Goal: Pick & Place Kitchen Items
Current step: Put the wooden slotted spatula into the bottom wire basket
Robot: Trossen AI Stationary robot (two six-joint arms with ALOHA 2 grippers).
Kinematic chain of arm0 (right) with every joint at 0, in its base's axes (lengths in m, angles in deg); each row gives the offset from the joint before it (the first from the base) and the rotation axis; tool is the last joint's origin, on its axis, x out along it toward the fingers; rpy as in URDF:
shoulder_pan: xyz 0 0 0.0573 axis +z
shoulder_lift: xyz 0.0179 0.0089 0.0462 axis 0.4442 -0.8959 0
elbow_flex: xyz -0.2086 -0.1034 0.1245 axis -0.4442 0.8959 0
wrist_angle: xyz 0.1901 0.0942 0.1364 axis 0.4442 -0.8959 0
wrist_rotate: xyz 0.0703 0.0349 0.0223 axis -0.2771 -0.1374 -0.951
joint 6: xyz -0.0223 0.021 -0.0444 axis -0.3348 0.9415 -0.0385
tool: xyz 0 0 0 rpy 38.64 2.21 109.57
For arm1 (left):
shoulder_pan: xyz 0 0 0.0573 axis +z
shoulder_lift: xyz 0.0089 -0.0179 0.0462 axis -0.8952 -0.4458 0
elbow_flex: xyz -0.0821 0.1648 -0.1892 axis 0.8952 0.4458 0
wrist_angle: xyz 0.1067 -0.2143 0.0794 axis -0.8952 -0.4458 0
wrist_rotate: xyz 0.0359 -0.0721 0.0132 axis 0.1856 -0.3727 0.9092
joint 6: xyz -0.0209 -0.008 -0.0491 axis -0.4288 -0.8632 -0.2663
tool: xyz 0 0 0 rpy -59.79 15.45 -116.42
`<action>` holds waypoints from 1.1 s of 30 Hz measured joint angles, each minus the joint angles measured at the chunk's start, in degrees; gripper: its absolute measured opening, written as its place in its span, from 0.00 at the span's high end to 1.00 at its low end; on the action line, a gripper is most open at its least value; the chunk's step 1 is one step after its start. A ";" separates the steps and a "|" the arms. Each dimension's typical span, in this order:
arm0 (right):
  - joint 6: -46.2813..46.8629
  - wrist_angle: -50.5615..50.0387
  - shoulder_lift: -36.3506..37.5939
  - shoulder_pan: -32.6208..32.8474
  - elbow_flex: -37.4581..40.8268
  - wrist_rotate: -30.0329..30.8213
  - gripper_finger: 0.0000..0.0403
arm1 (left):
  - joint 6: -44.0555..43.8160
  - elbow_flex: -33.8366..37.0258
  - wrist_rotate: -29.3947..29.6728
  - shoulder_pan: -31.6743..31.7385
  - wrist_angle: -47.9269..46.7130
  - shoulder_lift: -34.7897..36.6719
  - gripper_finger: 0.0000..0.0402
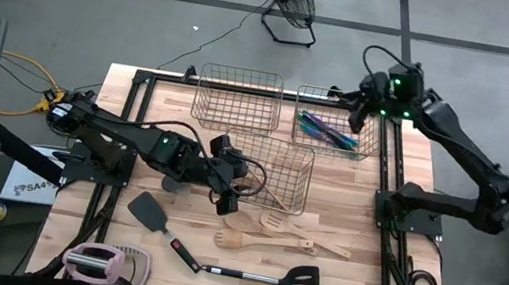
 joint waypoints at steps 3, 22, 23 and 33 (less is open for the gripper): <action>0.76 -2.16 2.34 0.00 0.00 -1.38 0.76 | -0.66 0.00 0.00 -0.02 -0.87 0.00 0.39; 5.79 -17.65 6.69 18.47 0.00 -3.22 0.76 | -5.72 0.00 0.14 -1.66 -7.39 0.00 0.39; 6.50 -18.41 6.72 20.18 0.00 -3.13 0.76 | -5.69 0.00 0.13 -1.66 -7.45 0.00 0.39; 15.69 -21.26 6.84 40.55 2.49 4.76 0.76 | -6.04 0.00 0.72 -1.90 -8.76 0.00 0.39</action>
